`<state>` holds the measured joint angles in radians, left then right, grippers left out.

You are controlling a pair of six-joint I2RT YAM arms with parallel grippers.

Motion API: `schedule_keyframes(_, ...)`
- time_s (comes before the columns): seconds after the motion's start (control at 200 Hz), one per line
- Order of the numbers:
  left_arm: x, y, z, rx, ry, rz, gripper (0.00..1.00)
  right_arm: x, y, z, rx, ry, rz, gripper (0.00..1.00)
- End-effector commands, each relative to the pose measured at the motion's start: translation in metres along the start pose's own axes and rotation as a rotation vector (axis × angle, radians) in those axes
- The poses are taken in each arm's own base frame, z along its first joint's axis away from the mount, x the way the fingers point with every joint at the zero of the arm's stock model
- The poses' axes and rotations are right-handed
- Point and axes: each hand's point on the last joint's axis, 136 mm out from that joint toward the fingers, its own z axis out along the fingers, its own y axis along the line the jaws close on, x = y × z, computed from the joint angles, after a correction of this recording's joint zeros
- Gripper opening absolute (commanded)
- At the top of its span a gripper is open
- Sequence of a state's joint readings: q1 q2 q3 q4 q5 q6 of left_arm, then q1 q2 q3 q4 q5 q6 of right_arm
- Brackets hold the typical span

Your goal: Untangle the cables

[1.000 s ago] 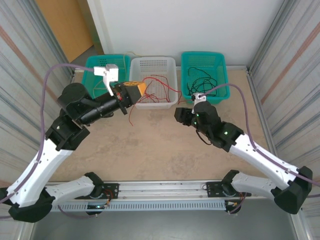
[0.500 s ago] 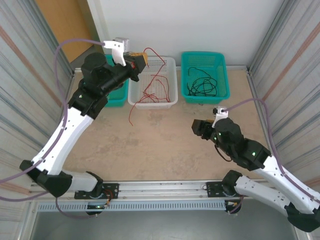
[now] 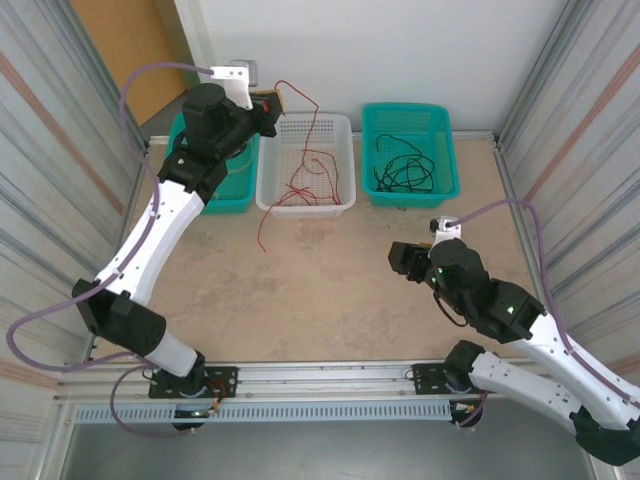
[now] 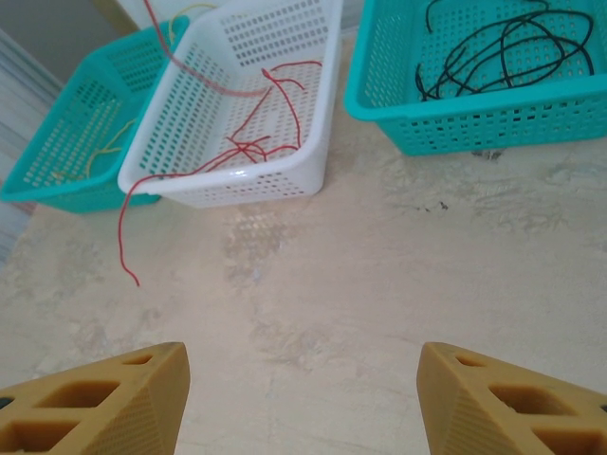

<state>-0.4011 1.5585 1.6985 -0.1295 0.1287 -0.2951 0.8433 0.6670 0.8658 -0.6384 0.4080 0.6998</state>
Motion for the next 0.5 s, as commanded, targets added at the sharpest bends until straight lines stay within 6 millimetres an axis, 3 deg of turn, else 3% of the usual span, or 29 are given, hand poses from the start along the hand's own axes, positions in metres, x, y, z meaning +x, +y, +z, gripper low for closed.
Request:
schedule_keyframes(0.0, -0.003, 0.008, 0.014, -0.019, -0.004, -0.017, 0.00, -0.008, 0.000, -0.008, -0.005, -0.026, 0.022, 0.64)
schedule_keyframes(0.055, 0.009, 0.015, 0.022, -0.039, 0.026, -0.022, 0.00, -0.008, -0.001, -0.009, -0.004, -0.025, 0.025, 0.64)
schedule_keyframes(0.13, 0.024, 0.027, 0.028, -0.086, 0.054, -0.027, 0.11, -0.008, -0.001, -0.012, -0.003, -0.022, 0.022, 0.63)
schedule_keyframes(0.241, 0.041, 0.046, 0.028, -0.169, 0.076, -0.047, 0.39, -0.009, -0.005, -0.016, 0.003, -0.028, 0.018, 0.64)
schedule_keyframes(0.326, 0.047, 0.049, 0.027, -0.184, 0.097, -0.058, 0.62, -0.010, -0.007, -0.019, 0.006, -0.037, 0.019, 0.64)
schedule_keyframes(0.466, 0.050, 0.050, 0.018, -0.201, 0.122, -0.075, 0.83, -0.015, -0.007, -0.022, 0.005, -0.055, 0.008, 0.65)
schedule_keyframes(0.491, 0.050, 0.049, 0.015, -0.199, 0.123, -0.075, 0.97, -0.016, -0.006, -0.022, 0.005, -0.056, 0.003, 0.65)
